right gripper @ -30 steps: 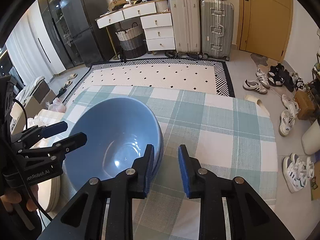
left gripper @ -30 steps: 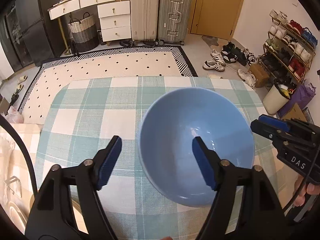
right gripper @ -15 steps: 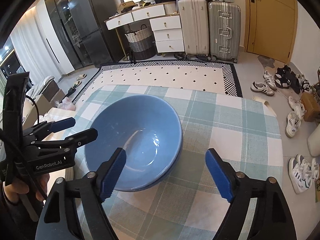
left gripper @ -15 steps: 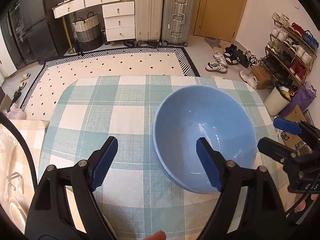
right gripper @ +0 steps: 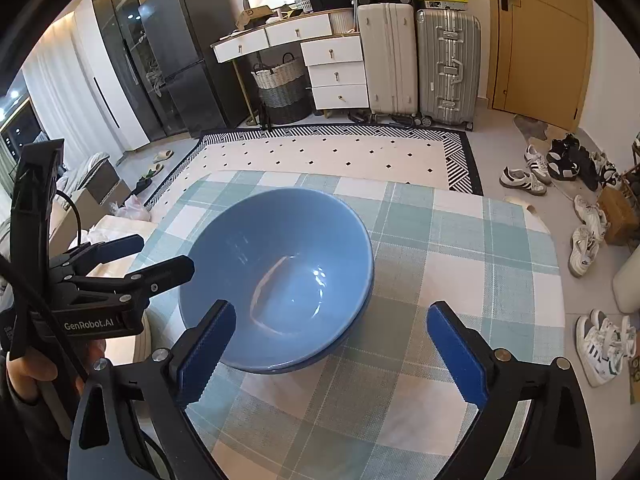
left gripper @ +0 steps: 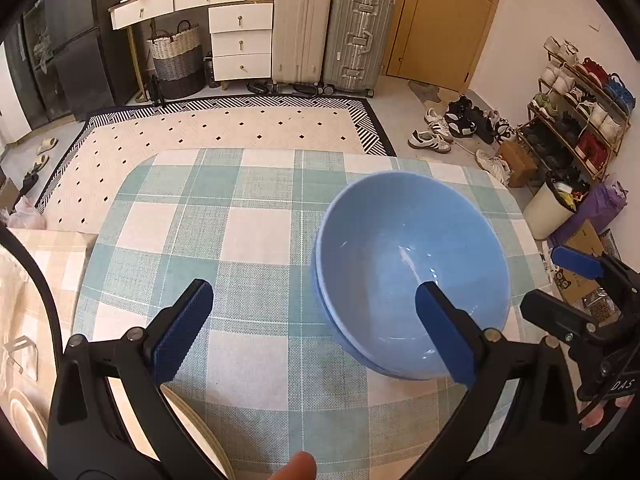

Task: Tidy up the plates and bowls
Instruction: 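Open both tools and pull back from the three nested bowls, then close both tools on the rim of the three nested blue bowls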

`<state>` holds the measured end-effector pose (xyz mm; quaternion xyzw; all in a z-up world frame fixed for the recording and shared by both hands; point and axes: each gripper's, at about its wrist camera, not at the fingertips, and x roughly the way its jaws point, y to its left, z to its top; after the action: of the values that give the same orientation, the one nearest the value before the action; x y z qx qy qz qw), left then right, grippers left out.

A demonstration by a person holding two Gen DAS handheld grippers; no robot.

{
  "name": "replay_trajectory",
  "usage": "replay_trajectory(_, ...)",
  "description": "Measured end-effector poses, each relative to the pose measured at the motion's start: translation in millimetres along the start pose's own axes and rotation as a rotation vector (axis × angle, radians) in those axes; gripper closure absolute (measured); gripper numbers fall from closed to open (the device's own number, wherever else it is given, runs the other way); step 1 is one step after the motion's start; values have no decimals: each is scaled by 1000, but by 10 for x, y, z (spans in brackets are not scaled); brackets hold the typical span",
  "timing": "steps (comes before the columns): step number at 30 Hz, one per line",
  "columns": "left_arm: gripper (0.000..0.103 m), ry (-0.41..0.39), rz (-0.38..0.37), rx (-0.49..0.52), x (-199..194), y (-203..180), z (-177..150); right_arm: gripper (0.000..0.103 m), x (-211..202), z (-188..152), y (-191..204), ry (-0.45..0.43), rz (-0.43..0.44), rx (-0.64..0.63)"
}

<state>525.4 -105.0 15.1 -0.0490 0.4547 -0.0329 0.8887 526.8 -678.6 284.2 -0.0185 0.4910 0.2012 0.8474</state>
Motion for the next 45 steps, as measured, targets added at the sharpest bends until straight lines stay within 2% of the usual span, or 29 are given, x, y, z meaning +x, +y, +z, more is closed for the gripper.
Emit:
replay_trajectory(7,2,20,6,-1,146,10,-20,5,102,7,-73,9,-6,22)
replay_trajectory(24,5,70,-21,-52,685,41,-62,5,689,35,-188,77,1,44)
replay_trajectory(32,14,91,-22,-88,843,157,-79,7,902,69,-103,109,-28,2)
replay_trajectory(34,24,99,-12,-92,888,175,-83,7,935,72,-90,115,-35,4)
replay_trajectory(36,29,110,-29,-96,924,193,-79,9,957,68,-71,120,-40,3)
replay_trajectory(41,35,112,-46,-103,966,220,-64,28,1039,62,-74,148,-49,17)
replay_trajectory(43,43,116,-50,-102,978,213,-53,40,1072,54,-75,163,-46,16)
replay_trajectory(45,52,121,-53,-92,972,176,-52,45,1105,42,-77,174,-37,15)
